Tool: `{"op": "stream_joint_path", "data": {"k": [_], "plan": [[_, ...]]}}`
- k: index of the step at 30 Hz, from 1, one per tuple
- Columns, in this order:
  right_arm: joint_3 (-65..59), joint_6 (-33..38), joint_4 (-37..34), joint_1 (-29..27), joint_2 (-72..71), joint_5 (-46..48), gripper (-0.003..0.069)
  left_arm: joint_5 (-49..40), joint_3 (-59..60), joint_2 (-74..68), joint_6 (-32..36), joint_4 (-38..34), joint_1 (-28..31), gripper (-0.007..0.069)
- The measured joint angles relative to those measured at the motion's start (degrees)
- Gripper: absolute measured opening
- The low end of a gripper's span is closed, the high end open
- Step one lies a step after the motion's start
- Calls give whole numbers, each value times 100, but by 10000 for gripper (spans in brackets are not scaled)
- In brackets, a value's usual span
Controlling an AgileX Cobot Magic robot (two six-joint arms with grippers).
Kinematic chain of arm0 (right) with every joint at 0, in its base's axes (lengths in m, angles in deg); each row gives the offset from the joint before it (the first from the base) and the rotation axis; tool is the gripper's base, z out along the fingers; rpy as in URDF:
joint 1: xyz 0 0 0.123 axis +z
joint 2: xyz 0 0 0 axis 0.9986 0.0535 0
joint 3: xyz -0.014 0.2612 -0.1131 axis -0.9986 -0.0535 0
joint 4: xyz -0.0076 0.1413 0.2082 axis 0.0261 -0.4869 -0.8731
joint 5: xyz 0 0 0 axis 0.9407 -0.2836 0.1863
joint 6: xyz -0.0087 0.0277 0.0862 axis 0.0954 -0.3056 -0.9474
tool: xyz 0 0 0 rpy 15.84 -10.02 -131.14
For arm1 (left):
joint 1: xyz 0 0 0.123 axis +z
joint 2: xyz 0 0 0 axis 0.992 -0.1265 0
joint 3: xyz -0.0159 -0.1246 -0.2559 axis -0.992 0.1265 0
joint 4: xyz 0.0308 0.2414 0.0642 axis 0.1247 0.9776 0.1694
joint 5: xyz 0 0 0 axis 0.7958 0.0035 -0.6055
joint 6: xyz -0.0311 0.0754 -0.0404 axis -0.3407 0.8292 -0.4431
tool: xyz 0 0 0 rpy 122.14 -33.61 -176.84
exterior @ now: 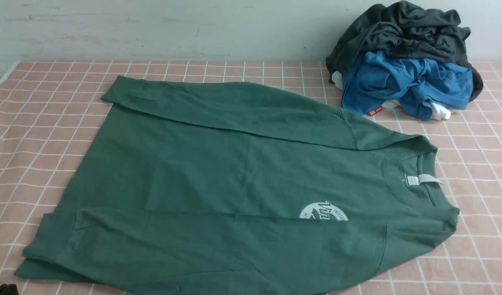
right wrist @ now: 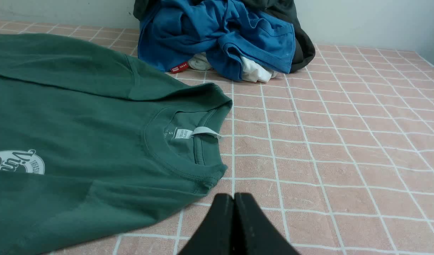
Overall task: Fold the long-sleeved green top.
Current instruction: Use the left arm to clamp the cuff closest to it
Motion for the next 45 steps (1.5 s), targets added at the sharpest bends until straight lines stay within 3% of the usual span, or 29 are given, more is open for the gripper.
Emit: {"op": "stream_joint_path", "data": {"k": [31, 35, 38, 42, 45], "plan": [[0, 37, 89, 0, 0, -20, -8, 246, 30, 0, 0, 52, 0, -3], [-31, 44, 295, 0, 0, -433, -8, 1223, 49, 0, 0, 59, 0, -3], [-38, -75, 354, 0, 0, -1745, -8, 2693, 49, 0, 0, 59, 0, -3], [-38, -414, 390, 0, 0, -3418, -8, 3993, 49, 0, -27, 59, 0, -3], [-38, -716, 430, 0, 0, -4399, -8, 5266, 49, 0, -388, 39, 0, -3]]}}
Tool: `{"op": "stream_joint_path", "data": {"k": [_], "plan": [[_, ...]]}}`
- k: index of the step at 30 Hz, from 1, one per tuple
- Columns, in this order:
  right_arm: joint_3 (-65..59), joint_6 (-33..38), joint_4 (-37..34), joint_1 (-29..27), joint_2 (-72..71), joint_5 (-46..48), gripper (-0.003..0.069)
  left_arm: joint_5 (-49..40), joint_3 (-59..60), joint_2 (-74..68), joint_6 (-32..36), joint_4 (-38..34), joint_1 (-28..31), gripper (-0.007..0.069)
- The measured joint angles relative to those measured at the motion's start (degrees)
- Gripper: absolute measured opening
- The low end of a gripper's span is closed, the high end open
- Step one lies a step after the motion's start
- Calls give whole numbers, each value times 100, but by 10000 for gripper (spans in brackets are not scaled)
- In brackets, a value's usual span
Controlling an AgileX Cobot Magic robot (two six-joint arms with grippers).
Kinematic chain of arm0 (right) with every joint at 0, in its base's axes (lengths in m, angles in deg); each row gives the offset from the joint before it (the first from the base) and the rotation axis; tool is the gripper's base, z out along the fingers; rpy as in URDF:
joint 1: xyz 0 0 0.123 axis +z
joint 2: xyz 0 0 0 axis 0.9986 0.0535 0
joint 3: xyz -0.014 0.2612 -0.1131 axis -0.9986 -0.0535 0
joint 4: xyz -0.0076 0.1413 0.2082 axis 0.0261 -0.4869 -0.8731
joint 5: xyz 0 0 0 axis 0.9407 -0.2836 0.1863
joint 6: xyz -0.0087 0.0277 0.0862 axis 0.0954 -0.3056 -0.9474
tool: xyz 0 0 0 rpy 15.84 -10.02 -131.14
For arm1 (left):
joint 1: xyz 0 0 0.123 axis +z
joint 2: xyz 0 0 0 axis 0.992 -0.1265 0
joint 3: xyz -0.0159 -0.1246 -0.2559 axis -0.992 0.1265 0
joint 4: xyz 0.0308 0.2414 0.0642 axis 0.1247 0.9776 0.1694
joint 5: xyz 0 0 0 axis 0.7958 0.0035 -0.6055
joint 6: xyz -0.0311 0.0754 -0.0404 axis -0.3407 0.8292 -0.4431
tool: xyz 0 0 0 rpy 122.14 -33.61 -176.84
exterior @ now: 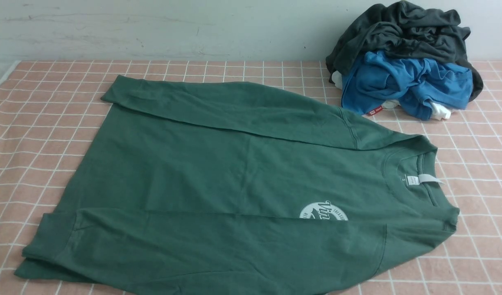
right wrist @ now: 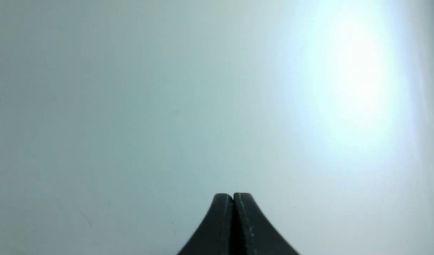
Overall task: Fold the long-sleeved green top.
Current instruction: Use the left arm to clamp the cuff closest to it
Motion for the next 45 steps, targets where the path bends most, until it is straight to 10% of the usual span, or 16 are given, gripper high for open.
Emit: {"op": "stream_joint_path", "data": {"k": [4, 8, 17, 24, 35, 45], "plan": [[6, -418, 7, 0, 0, -477, -8, 255, -282, -36, -432, 271, 0, -3], [739, -874, 314, 0, 337, 151, -8, -1278, -1832, -741, -578, 1502, 0, -3], [3530, -1664, 1190, 23, 3077, 4044, -8, -5086, -4042, -4071, -1638, 2084, 0, -3], [3914, 198, -237, 1171, 5237, 6535, -8, -6730, -4239, -6212, -1188, 998, 0, 43], [3966, 2166, -1891, 2350, 7286, 5590, -8, -6680, -5069, -8849, -669, 417, 0, 404], [3966, 2236, -2287, 2371, 7380, 5484, -8, -6570, -6042, -10508, -709, 784, 0, 273]]}}
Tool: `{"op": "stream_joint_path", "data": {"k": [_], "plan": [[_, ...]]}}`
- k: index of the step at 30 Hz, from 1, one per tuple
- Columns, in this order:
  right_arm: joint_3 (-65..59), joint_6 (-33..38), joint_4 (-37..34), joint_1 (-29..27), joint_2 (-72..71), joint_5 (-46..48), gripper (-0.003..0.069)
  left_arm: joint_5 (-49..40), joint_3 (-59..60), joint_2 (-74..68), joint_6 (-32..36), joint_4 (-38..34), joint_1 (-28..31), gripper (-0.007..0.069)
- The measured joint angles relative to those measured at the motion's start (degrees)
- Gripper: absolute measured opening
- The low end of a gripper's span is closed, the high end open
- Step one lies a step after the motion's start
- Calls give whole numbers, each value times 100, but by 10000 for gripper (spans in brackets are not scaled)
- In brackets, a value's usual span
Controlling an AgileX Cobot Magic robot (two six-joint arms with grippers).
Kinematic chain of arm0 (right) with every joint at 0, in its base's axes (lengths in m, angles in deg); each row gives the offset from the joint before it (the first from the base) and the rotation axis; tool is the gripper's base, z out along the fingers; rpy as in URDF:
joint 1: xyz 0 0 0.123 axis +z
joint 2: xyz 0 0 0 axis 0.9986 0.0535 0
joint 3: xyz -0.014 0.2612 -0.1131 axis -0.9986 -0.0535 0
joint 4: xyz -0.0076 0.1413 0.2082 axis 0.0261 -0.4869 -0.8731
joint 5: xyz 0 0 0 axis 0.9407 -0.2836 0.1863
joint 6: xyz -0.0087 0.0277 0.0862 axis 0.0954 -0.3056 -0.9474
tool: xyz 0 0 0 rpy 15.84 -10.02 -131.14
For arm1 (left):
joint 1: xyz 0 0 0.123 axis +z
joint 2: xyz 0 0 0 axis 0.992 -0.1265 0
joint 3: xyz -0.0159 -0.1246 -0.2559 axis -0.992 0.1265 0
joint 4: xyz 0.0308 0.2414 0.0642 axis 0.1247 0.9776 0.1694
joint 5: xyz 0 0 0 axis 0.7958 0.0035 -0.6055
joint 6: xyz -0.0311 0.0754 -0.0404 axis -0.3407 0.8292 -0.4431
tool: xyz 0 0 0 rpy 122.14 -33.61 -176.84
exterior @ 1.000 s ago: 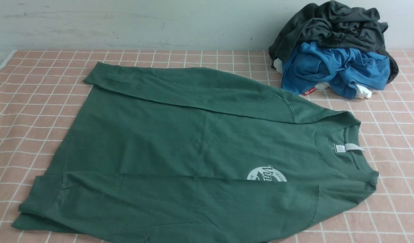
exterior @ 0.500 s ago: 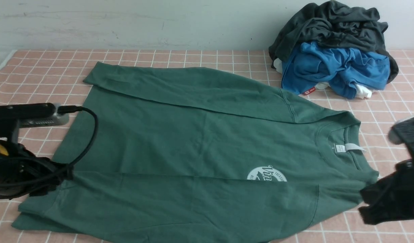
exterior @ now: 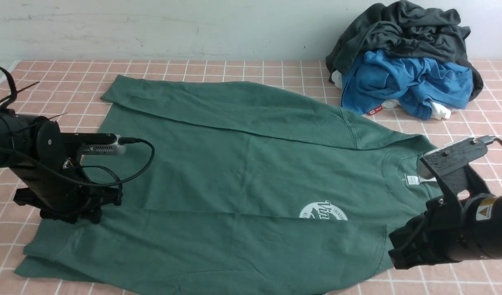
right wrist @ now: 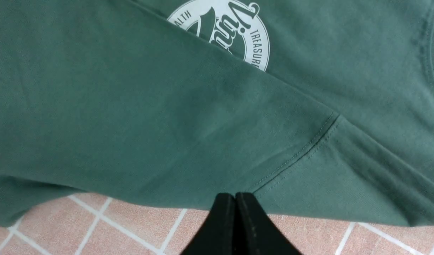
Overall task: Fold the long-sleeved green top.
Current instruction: Use the left arm to clamp the cuff closest to it, then use the left arm to drag and place the cuff at the centered position on the left edge of the fabric
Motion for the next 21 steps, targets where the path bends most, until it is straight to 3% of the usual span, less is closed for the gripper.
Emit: {"op": "stream_joint_path", "data": {"k": [4, 6, 15, 21], "plan": [[0, 6, -14, 0, 0, -11, -8, -34, -155, -59, 0, 153, 0, 68], [0, 6, -18, 0, 0, -41, -8, -100, -176, 9, 0, 153, -26, 27], [0, 81, -18, 0, 0, -86, -8, -677, -596, 635, -119, 168, -141, 16], [0, 87, -18, 0, 0, -89, -8, -528, -1416, 514, -138, 418, -147, 16]]}}
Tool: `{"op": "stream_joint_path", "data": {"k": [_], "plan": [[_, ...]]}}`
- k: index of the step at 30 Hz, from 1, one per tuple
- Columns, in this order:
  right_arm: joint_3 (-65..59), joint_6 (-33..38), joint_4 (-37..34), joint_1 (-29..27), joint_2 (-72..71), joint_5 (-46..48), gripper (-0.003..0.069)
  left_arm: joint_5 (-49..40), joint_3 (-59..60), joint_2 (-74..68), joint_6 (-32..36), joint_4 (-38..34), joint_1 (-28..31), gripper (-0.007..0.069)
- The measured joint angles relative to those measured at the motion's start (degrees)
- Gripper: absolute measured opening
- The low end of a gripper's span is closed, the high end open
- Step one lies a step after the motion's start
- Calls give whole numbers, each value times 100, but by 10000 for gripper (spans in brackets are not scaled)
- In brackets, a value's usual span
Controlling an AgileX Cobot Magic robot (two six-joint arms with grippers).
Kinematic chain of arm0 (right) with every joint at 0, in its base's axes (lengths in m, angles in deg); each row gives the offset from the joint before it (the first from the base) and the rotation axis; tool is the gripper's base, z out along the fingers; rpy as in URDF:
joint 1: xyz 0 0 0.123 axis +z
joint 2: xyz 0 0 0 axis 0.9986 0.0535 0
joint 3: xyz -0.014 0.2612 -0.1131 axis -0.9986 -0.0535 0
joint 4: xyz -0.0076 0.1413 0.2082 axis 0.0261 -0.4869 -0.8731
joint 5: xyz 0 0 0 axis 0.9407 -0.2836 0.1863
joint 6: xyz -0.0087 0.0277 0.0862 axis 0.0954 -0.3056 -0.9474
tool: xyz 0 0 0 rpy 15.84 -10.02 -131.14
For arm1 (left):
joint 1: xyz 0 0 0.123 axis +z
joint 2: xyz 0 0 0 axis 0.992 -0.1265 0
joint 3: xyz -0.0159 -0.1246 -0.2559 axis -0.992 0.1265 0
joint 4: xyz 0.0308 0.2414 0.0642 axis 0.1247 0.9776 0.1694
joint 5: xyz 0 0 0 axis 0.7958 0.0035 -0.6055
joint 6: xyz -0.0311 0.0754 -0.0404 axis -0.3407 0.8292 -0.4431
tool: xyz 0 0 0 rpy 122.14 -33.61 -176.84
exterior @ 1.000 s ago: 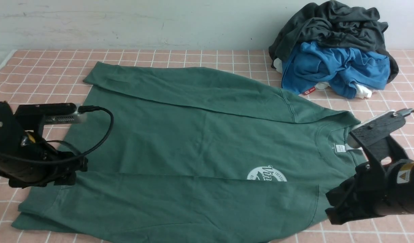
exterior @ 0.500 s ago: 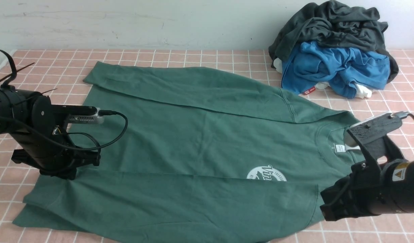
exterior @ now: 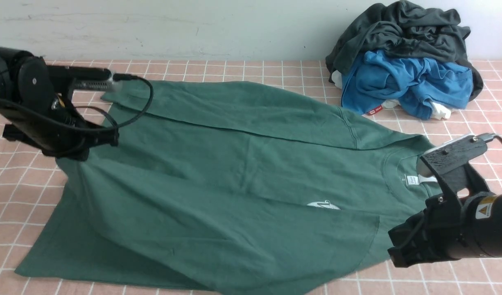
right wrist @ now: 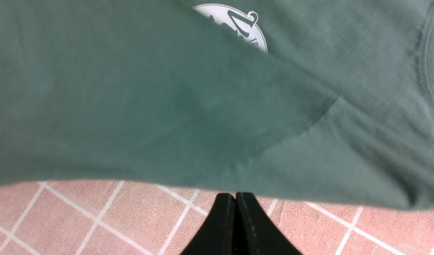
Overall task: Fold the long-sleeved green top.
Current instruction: Use the left arm to drag and place the cuff at the centered position on the left edge of the fabric, then use the left arm to clamp the cuff farthest from it
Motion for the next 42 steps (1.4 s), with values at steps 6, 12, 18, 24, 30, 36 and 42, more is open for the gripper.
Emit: {"op": "stream_joint_path", "data": {"k": [6, 12, 18, 24, 30, 36, 42], "plan": [[0, 0, -25, 0, 0, -2, -8, -100, -1015, -1032, 0, 123, 0, 32], [0, 0, -37, 0, 0, -7, -8, -744, -2697, -2222, 29, 156, 0, 255], [0, 0, -42, 0, 0, -21, -8, -711, -4430, -3073, -35, 167, 0, 470], [0, 0, -42, 0, 15, -150, -8, -203, -6104, -4570, -392, 361, 0, 477], [0, 0, -42, 0, 278, -169, -8, 206, -6475, -5295, -828, 921, 0, 370], [0, 0, -42, 0, 434, -186, -8, 212, -6513, -5305, -876, 1444, -73, 46], [0, 0, -42, 0, 435, -180, -8, -502, -6508, -4849, -748, 1791, -308, -1]]}}
